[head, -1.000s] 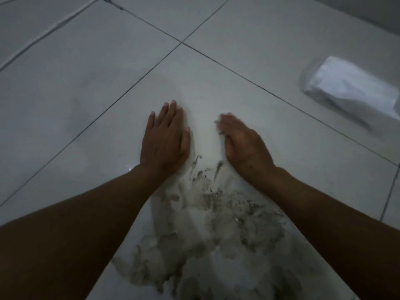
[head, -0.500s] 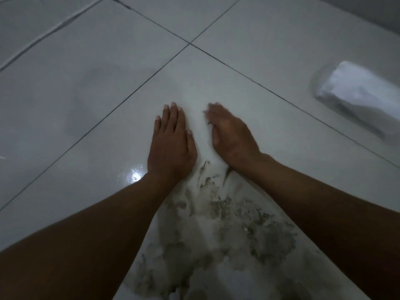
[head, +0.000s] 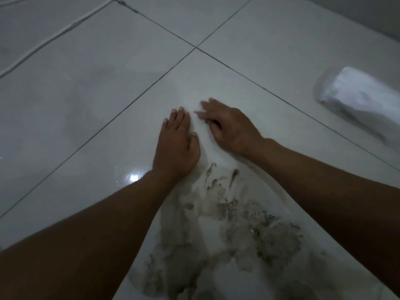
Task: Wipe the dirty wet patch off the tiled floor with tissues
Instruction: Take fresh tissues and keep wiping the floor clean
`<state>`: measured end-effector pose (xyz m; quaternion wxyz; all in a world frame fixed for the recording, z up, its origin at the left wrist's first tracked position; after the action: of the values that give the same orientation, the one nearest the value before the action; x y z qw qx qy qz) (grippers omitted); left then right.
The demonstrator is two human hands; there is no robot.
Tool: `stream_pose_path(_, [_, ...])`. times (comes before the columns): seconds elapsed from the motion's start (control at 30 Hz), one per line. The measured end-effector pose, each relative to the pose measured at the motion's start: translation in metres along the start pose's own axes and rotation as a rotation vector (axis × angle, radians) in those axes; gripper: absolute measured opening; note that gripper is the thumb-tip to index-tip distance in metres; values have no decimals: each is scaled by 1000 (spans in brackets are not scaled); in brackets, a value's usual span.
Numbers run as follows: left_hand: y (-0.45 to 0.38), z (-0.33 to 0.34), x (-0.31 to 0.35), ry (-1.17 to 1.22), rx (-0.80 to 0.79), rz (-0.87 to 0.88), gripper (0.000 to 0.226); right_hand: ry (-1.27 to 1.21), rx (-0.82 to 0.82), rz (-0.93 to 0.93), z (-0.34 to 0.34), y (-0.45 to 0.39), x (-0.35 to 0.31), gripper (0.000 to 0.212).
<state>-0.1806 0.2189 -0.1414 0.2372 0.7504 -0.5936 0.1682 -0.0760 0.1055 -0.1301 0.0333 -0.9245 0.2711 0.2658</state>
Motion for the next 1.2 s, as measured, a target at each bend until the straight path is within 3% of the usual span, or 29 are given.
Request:
stream_pose_path(0.07, [2, -7, -1, 68, -24, -1, 60, -30, 169, 191, 0, -3, -2, 40])
stream_pose_path(0.17, [15, -15, -9, 16, -20, 10, 57, -75, 163, 365, 7, -19, -15, 43])
stream_pose_path(0.23, [28, -19, -17, -59, -13, 4, 61, -83, 132, 309, 17, -24, -29, 44])
stream_pose_path(0.37, [62, -30, -45, -127, 7, -62, 65, -11, 65, -14, 46, -8, -50, 40])
stream_pose_path(0.43, [79, -35, -59, -151, 24, -92, 66, -12, 106, -83, 49, 3, -41, 43])
stream_pose_path(0.53, [104, -41, -80, -180, 37, -136, 67, -24, 232, 106, 41, 2, -29, 41])
stream_pose_path(0.63, [123, -42, -90, -191, 32, -163, 65, -67, 197, 280, 45, -10, -36, 42])
stream_pose_path(0.7, [132, -40, -94, -181, 24, -187, 65, -60, 149, 192, 55, -11, -53, 40])
stream_pose_path(0.83, [146, -35, -100, -182, 11, -186, 64, 2, -59, -248, 81, 27, -103, 37])
stream_pose_path(0.93, [149, -35, -102, -187, 9, -173, 63, 4, -173, -387, 86, 54, -116, 34])
stream_pose_path(1.0, [151, -39, -105, -166, 12, -168, 64, 25, -96, -336, 85, 54, -108, 35])
stream_pose_path(1.1, [161, -44, -113, -164, 32, -198, 65, -32, 93, -18, 83, 31, -99, 39])
stream_pose_path(1.17, [173, -47, -119, -175, 42, -219, 65, -99, 98, 129, 89, 17, -109, 42])
stream_pose_path(1.2, [178, -48, -122, -174, 48, -227, 65, -99, 77, 118, 93, 15, -117, 44])
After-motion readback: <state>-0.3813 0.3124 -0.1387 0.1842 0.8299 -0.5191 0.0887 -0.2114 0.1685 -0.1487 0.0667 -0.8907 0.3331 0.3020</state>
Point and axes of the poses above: each hand's wrist, its own y-axis away from the middle knuckle, its own z-axis out of the palm, x = y × z, the point moved 3 cm from there along -y, towards the middle knuckle, and after that the axes turned 15 degrees about -x, right-handed, at the moved point
